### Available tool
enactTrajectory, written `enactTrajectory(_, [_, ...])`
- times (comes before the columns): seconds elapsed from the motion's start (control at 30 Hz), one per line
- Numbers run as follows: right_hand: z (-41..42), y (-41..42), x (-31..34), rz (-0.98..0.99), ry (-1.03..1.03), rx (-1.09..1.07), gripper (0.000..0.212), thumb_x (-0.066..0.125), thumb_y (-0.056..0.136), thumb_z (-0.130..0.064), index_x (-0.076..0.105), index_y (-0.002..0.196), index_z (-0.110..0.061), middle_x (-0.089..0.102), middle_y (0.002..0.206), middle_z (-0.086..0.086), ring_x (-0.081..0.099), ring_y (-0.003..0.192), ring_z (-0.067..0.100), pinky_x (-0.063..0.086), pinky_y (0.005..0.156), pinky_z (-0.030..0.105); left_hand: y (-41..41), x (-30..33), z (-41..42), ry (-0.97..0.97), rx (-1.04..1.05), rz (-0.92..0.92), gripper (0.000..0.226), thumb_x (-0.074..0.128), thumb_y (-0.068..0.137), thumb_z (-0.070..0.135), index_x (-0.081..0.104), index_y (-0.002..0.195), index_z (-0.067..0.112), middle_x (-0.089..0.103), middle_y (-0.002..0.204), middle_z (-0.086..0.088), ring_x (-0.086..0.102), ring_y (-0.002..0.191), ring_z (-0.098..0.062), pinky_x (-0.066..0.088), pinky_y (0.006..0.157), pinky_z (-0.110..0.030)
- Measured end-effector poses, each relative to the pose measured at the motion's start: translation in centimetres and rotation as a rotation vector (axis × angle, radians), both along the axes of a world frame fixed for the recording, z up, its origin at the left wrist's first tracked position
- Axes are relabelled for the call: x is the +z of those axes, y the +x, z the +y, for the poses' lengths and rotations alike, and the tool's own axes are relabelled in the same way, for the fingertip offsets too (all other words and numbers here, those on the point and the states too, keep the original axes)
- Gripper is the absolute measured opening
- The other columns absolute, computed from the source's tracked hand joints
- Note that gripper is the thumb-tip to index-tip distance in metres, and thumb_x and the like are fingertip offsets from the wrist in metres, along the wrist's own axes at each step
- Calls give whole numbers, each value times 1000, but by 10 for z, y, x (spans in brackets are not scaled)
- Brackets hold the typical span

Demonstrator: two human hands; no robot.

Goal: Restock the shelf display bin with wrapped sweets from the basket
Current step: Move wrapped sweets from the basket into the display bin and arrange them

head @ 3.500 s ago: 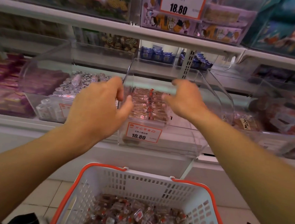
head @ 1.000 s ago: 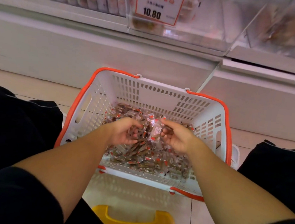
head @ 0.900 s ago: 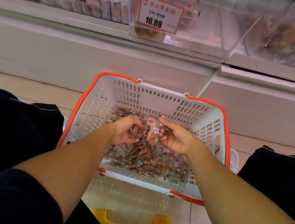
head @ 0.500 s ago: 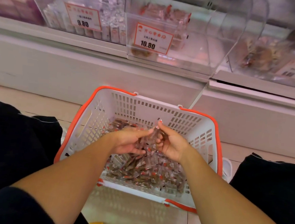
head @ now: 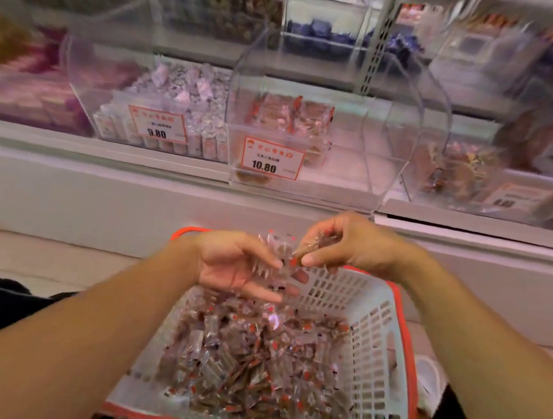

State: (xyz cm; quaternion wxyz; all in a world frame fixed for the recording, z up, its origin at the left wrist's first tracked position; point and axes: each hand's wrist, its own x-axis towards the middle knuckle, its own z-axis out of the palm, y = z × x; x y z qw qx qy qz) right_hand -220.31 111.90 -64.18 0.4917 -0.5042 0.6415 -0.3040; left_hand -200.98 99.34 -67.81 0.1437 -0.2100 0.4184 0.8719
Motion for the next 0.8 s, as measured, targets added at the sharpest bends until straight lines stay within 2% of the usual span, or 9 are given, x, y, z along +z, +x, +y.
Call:
enactTrajectory(0.1, [-13,11,50,122,-156,-22,41,83,72,2,65,107,-8,67,84,14,62,61,14,56,59,32,-4,63,-15,-117,-136,71,55,73,82,28,57,128,2,58,129,-28,61,117,-38,60,80,-38])
enactTrajectory(0.17, [-15,18,75,239,-292,-85,66,86,68,1,57,124,-18,65,94,6,64,65,21,61,67,37,-7,93,-12,-294,-100,50,53,67,83,39,59,123,5,67,117,-23,67,108,-32,60,73,-31])
enactTrajectory(0.23, [-12,20,88,432,-414,-91,70,85,73,-8,55,134,-23,63,102,-8,68,78,14,59,77,30,-6,107,-7,-402,0,53,50,67,78,38,63,116,6,72,105,-17,72,98,-26,59,67,-26])
enactTrajectory(0.3, [-3,24,86,561,-477,-76,66,78,82,-18,51,141,-33,65,112,-17,67,89,5,56,81,24,-5,114,0,-388,54,89,49,70,75,39,66,112,8,72,98,-14,72,94,-25,59,65,-26])
enactTrajectory(0.43, [5,25,73,445,-572,-171,61,77,83,-16,55,134,-41,65,113,-29,63,97,-10,54,81,17,-13,121,1,-465,32,94,34,77,73,27,70,101,8,71,93,-12,73,88,-23,59,61,-26])
enactTrajectory(0.5, [0,19,78,401,-542,-171,63,82,77,-14,58,129,-40,66,117,-25,61,106,-4,56,83,25,-18,123,-3,-555,-9,61,21,77,77,12,69,96,8,70,93,-12,72,83,-20,57,56,-24])
enactTrajectory(0.6, [-8,11,91,302,-465,-110,66,85,73,-9,60,128,-36,70,115,-18,65,95,10,58,78,33,-18,129,-8,-672,-94,72,21,71,78,-8,66,90,9,69,90,-11,67,72,-16,51,51,-23])
enactTrajectory(0.67, [-11,11,94,247,-430,-67,66,83,74,-9,60,129,-36,71,111,-4,69,88,21,60,80,36,-17,134,-10,-742,-102,100,26,74,73,-8,64,90,8,67,85,-12,63,66,-16,49,51,-23])
enactTrajectory(0.8, [-17,16,95,171,-443,-42,70,86,70,-11,59,130,-37,69,77,2,65,65,9,59,68,31,-18,140,-11,-766,-97,130,29,78,70,-4,58,88,7,63,73,-13,60,58,-23,49,56,-30])
